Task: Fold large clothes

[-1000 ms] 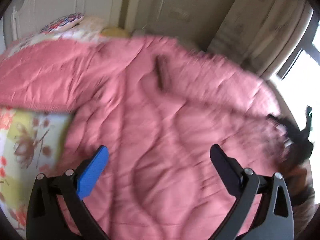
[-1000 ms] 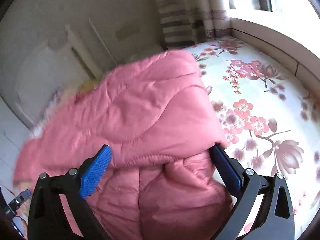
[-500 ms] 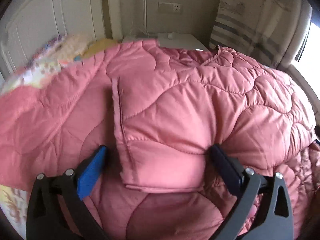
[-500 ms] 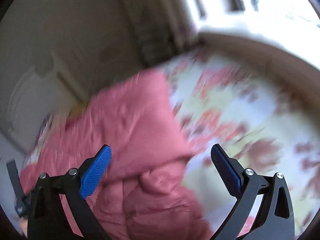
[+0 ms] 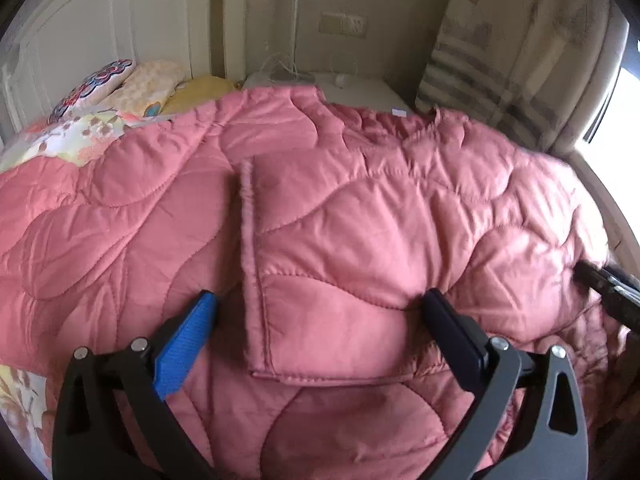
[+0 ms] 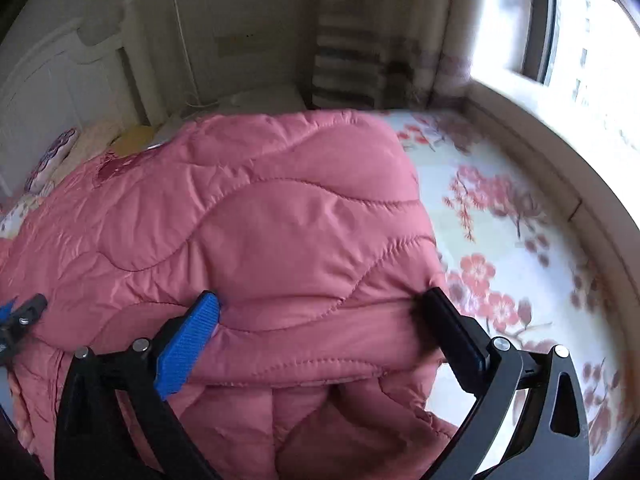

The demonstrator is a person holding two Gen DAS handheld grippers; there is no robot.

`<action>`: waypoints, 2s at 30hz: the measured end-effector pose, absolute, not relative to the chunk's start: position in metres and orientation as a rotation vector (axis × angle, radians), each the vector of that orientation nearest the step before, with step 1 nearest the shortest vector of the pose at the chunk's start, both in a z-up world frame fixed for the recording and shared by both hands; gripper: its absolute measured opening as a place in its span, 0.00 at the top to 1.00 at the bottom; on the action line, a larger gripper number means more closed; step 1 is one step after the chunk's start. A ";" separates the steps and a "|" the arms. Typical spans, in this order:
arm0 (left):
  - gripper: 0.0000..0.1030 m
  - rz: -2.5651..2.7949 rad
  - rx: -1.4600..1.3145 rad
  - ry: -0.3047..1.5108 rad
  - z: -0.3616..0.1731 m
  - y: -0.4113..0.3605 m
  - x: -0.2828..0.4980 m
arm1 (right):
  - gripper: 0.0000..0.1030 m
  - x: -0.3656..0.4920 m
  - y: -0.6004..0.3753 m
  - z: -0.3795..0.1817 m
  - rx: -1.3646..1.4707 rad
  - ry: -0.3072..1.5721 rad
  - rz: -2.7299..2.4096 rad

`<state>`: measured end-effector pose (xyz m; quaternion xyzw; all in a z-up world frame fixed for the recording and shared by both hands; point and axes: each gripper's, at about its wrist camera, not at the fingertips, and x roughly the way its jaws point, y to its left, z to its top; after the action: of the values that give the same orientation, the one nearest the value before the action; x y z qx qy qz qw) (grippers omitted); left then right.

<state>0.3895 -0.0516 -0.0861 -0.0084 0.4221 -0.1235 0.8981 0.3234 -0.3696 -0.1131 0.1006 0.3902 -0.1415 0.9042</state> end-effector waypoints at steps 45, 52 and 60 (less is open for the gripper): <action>0.17 -0.354 0.307 0.665 -0.079 -0.112 0.291 | 0.04 0.259 -0.431 -0.104 0.630 0.518 -0.297; 0.09 0.012 -0.255 0.578 -0.051 0.059 0.281 | 0.04 0.258 -0.431 -0.102 0.623 0.514 -0.307; 0.35 0.106 -0.510 0.730 -0.103 0.134 0.287 | 0.07 0.250 -0.409 -0.084 0.520 0.418 -0.227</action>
<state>0.2866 0.1343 -0.1035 -0.2465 0.3531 0.0514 0.9011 0.2501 -0.4095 -0.0842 0.2544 0.2049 -0.1112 0.9386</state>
